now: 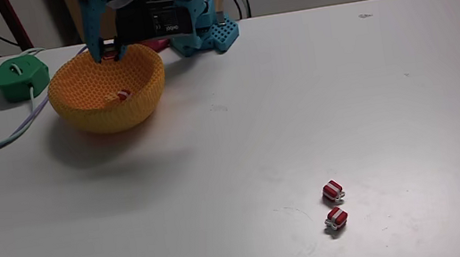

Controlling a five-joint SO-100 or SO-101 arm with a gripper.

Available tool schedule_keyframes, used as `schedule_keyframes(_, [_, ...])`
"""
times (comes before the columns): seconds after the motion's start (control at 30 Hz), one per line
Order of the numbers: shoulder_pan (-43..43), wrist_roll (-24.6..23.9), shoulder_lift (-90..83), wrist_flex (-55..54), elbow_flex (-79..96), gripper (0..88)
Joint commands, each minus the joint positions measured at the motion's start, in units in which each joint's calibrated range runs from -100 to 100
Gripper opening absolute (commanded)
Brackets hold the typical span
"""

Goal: Place cube pieces into the yellow basket

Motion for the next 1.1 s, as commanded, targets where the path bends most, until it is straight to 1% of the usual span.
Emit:
schedule_keyframes(0.0, [-0.66,-0.29,0.08,0.77,0.03,45.2])
schedule_keyframes(0.13, [-0.66,-0.63,0.27,1.21,0.03,47.6])
schedule_keyframes(0.23, [-2.53,-1.37,1.03,2.6,-1.9,48.6])
schedule_keyframes(0.3, [-5.6,-4.1,1.6,2.6,-4.69,46.2])
schedule_keyframes(0.37, [-14.27,-8.6,3.78,-0.44,-8.83,45.1])
schedule_keyframes(0.43, [-27.13,-15.43,6.33,-8.52,-9.31,45.2])
schedule_keyframes(0.47, [-34.12,-19.0,7.57,-15.82,-6.81,45.3])
schedule_keyframes(0.5, [-40.46,-22.42,8.61,-26.33,-2.19,45.8])
schedule_keyframes(0.57, [-51.46,-28.23,12.11,-50.75,8.21,45.6])
schedule_keyframes(0.6, [-55.56,-30.38,15.33,-61.52,11.49,45.3])
schedule_keyframes(0.63, [-59.19,-31.75,19.78,-68.82,11.87,45.7])
schedule_keyframes(0.67, [-61.89,-32.43,24.89,-73.34,10.04,45.7])
schedule_keyframes(0.8, [-67.95,-34.29,40.14,-82.46,2.43,45.2])
schedule_keyframes(0.93, [-70.56,-36.04,53.78,-98.01,-0.26,44.0])
schedule_keyframes(1.07, [-71.59,-37.56,67.7,-104.87,-10.47,42.5])
